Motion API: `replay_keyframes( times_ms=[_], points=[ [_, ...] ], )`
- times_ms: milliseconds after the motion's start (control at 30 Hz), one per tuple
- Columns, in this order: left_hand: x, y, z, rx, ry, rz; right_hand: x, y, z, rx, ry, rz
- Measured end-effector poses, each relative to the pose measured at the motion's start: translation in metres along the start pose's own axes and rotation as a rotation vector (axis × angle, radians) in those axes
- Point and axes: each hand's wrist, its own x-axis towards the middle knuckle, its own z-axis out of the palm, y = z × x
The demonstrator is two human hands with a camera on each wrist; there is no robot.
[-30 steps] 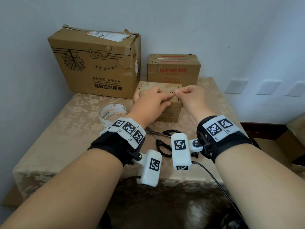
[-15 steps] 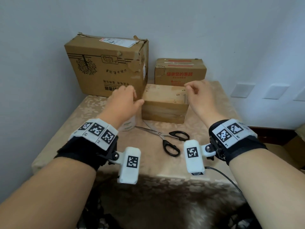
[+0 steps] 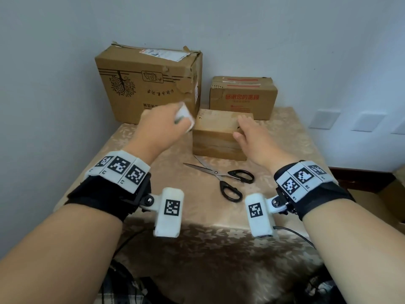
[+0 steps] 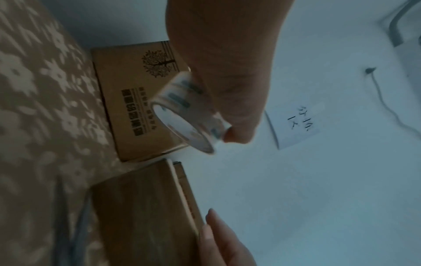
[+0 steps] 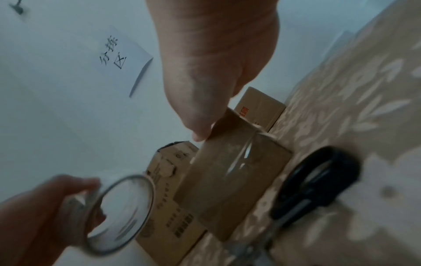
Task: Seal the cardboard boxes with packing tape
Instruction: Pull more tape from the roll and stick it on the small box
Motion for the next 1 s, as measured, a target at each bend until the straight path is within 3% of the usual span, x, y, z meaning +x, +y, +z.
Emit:
replay_keyframes(
  times_ms=[100, 200, 267, 333, 400, 500, 667, 833, 1000],
  points=[
    [-0.004, 0.018, -0.009, -0.546, -0.002, 0.141, -0.004, -0.019, -0.018, 0.295, 0.178, -0.118],
    [-0.004, 0.030, -0.006, -0.721, -0.046, 0.206, -0.012, -0.043, -0.035, 0.944, 0.116, -0.085],
    [0.000, 0.035, -0.004, -0.724, -0.042, 0.217, -0.012, -0.045, -0.038, 1.216, 0.077, 0.004],
    [0.002, 0.038, -0.001, -0.690, -0.081, 0.237, -0.010, -0.043, -0.042, 1.188, 0.099, 0.019],
    [0.004, 0.040, 0.003, -0.674, -0.118, 0.256, -0.009, -0.039, -0.044, 0.981, 0.132, -0.050],
    [0.007, 0.044, 0.009, -0.636, -0.096, 0.256, -0.008, -0.034, -0.040, 0.768, 0.248, -0.122],
    [0.014, 0.040, 0.014, -0.561, -0.044, 0.214, -0.011, -0.035, -0.037, 0.643, 0.380, -0.198],
    [0.012, 0.040, 0.014, -0.530, -0.109, 0.248, -0.012, -0.039, -0.040, 0.671, 0.421, -0.113],
    [0.010, 0.040, 0.018, -0.329, -0.208, 0.315, -0.010, -0.037, -0.040, 0.756, 0.437, -0.032]
  ],
)
